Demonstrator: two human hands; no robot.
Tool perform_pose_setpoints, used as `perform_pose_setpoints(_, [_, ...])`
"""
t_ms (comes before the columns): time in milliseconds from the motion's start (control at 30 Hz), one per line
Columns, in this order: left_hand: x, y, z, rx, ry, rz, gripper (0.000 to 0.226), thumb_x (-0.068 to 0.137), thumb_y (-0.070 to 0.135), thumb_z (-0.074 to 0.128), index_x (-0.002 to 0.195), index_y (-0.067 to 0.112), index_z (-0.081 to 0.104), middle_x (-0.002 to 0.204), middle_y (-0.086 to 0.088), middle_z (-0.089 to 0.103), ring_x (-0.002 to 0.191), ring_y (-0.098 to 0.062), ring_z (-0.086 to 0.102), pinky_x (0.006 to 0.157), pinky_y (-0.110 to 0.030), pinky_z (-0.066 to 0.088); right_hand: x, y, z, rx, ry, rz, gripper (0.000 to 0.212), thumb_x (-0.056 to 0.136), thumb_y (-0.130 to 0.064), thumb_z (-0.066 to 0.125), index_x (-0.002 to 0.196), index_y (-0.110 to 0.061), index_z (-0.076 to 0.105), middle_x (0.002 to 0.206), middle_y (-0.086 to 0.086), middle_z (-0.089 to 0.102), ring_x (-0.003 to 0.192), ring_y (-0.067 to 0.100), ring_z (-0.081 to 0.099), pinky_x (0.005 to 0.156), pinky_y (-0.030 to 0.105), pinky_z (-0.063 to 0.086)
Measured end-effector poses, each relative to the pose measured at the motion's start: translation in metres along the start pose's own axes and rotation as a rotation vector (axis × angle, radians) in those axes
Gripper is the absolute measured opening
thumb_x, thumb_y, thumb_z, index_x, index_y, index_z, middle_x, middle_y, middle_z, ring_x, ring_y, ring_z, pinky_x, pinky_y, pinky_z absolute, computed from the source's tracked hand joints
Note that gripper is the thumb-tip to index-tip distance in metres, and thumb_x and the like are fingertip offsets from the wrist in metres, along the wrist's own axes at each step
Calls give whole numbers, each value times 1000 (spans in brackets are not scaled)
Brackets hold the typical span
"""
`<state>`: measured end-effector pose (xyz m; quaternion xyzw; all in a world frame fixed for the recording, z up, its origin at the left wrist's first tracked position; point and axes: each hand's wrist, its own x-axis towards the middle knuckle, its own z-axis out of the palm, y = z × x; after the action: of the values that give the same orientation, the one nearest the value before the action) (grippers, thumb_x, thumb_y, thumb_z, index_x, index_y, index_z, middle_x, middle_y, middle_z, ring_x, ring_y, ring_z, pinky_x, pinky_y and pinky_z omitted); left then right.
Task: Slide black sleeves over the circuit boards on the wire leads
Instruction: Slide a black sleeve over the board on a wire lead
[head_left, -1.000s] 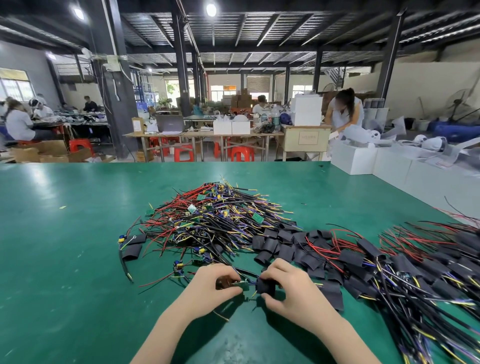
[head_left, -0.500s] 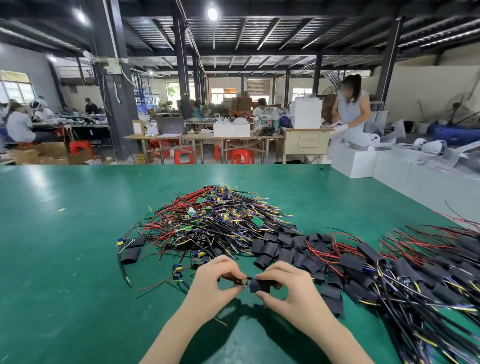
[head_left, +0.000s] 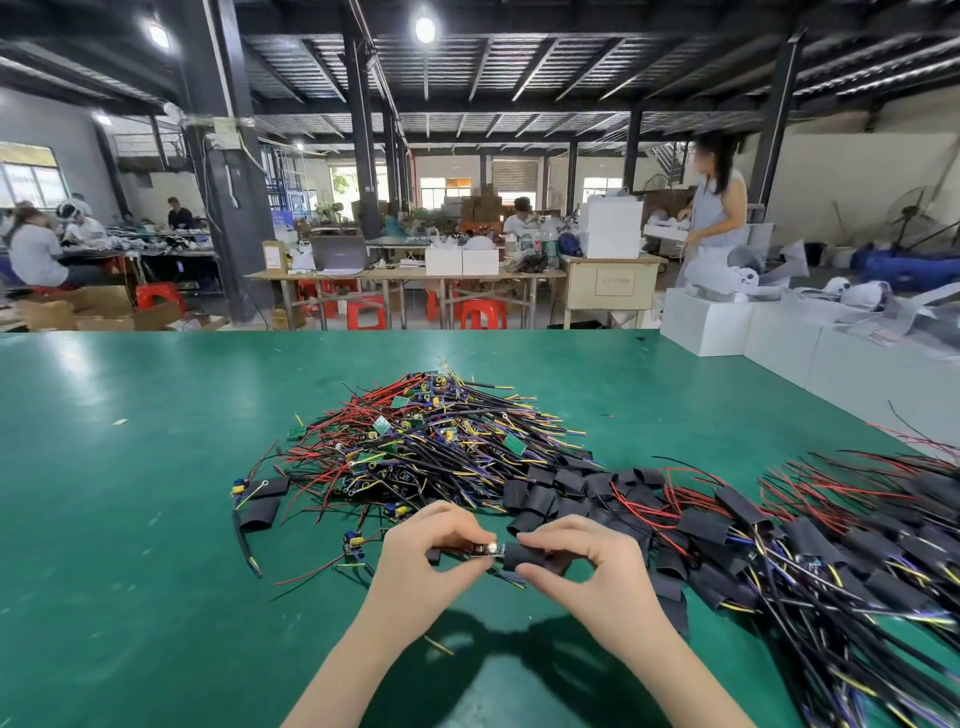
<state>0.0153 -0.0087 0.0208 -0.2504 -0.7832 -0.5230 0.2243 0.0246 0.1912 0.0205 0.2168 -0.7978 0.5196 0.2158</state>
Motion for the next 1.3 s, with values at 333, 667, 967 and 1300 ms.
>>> perform_pose_setpoints(333, [4, -6, -9, -275, -163, -278, 17, 80, 3, 76, 92, 15, 74, 97, -5, 74, 91, -20, 71, 82, -22, 54, 0, 0, -5, -111, 18, -124, 26, 70, -16, 84, 94, -22, 78, 89, -13, 69, 76, 2, 64, 68, 16, 51])
perform_pose_setpoints(667, [2, -6, -7, -216, -166, -223, 40, 72, -2, 80, 106, 15, 68, 98, -4, 73, 90, -18, 71, 84, -21, 53, 0, 1, -5, -144, -30, -109, 25, 70, -15, 84, 93, -20, 79, 91, -13, 70, 82, 0, 65, 74, 17, 51])
perform_pose_setpoints(967, [2, -7, -7, -184, -153, -190, 22, 73, 0, 81, 88, 15, 80, 100, 1, 70, 88, -17, 71, 84, -25, 56, -1, -2, -8, -198, -85, -195, 22, 75, -15, 80, 96, -16, 77, 96, -9, 69, 86, 1, 64, 78, 18, 52])
perform_pose_setpoints(1300, [1, -3, -5, 127, -130, 38, 26, 72, 7, 82, 88, 27, 79, 98, 14, 68, 95, -6, 65, 78, -8, 45, -3, 1, -4, -221, -125, -182, 23, 74, -19, 81, 96, -15, 77, 94, -9, 69, 82, 0, 64, 78, 19, 52])
